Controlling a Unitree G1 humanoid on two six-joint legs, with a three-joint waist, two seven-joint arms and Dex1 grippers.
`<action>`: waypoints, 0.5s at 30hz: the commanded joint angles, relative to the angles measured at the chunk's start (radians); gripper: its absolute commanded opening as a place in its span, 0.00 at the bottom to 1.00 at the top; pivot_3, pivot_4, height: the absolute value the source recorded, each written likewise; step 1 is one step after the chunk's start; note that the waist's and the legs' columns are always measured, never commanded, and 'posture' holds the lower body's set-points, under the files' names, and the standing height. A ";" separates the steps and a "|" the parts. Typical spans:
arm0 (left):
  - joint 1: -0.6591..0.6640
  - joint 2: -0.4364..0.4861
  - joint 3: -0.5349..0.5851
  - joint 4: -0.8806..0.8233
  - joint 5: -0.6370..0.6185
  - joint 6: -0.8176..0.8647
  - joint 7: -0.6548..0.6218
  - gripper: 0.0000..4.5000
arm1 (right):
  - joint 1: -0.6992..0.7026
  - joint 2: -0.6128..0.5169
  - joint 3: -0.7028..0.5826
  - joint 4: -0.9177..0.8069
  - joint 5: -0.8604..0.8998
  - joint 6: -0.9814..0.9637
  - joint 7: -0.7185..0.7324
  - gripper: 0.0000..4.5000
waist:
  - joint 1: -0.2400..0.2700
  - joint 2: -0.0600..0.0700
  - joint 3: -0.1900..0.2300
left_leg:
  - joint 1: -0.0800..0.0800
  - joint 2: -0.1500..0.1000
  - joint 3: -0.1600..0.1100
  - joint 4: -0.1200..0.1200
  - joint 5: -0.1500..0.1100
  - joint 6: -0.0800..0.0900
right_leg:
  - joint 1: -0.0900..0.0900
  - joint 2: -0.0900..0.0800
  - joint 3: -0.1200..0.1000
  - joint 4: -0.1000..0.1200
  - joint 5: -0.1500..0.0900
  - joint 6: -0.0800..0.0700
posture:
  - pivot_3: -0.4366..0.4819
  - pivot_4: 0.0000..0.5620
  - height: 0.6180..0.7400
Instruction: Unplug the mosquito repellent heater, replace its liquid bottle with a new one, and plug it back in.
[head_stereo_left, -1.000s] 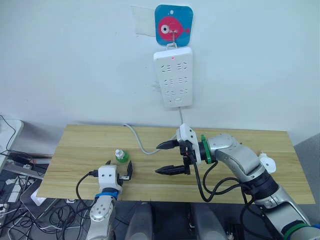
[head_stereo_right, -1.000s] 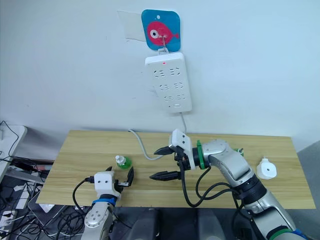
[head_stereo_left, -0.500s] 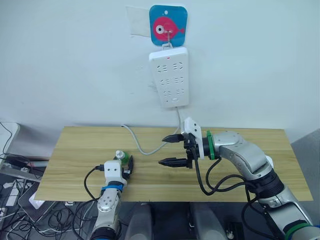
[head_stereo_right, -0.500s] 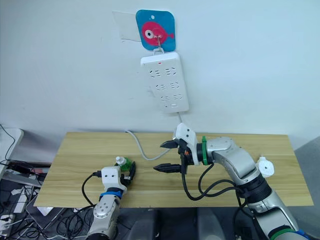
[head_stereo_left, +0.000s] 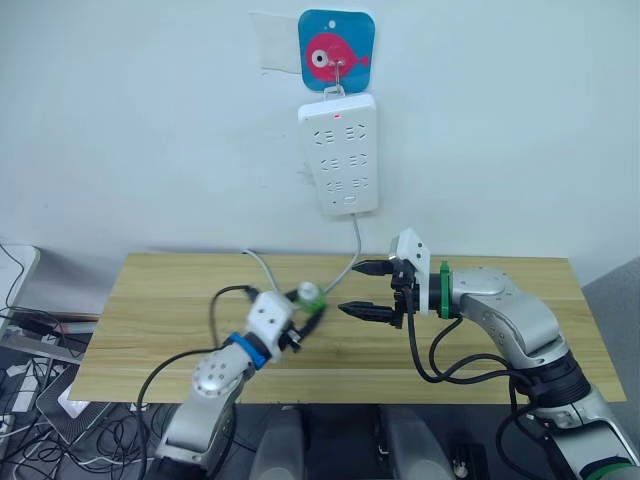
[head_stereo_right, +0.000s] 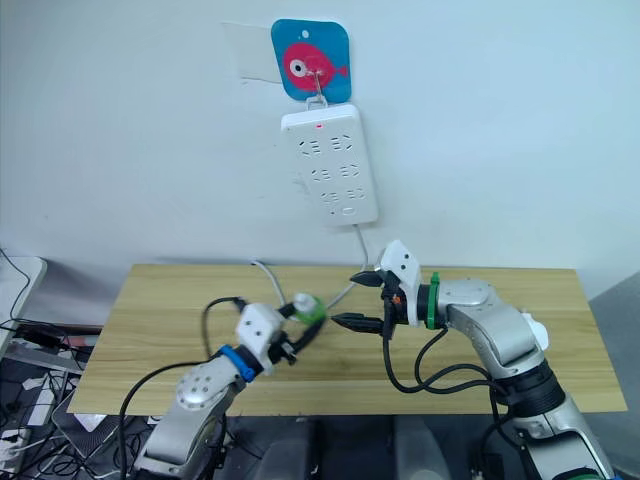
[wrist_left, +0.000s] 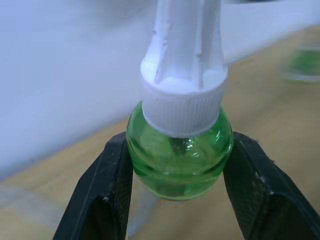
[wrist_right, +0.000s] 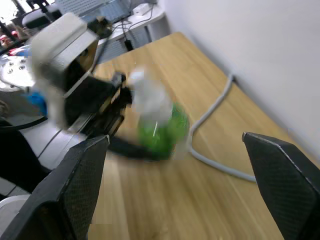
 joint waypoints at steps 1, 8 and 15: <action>-0.082 0.017 -0.029 -0.031 -0.039 0.109 -0.082 0.49 | 0.021 -0.013 -0.033 -0.071 0.014 -0.020 -0.007 1.00 | -0.001 0.000 0.000 | 0.000 0.000 0.000 0.000 0.000 0.000 | 0.000 0.001 0.000 0.000 0.000 0.000 | 0.43 0.43 1.00; -0.205 0.016 -0.039 0.022 -0.075 0.175 -0.185 0.49 | 0.086 -0.004 -0.054 -0.125 0.009 -0.012 -0.081 1.00 | -0.016 0.000 0.000 | 0.000 0.000 0.001 0.000 0.000 0.000 | -0.001 0.001 0.001 -0.001 0.000 0.000 | 0.35 0.42 1.00; -0.246 0.009 -0.051 0.049 -0.062 0.172 -0.225 0.49 | 0.119 0.065 -0.038 -0.129 -0.012 -0.040 -0.168 1.00 | -0.030 0.000 0.000 | -0.001 0.001 0.001 0.000 0.000 0.000 | -0.001 0.001 0.001 -0.001 0.000 0.000 | 0.32 0.43 1.00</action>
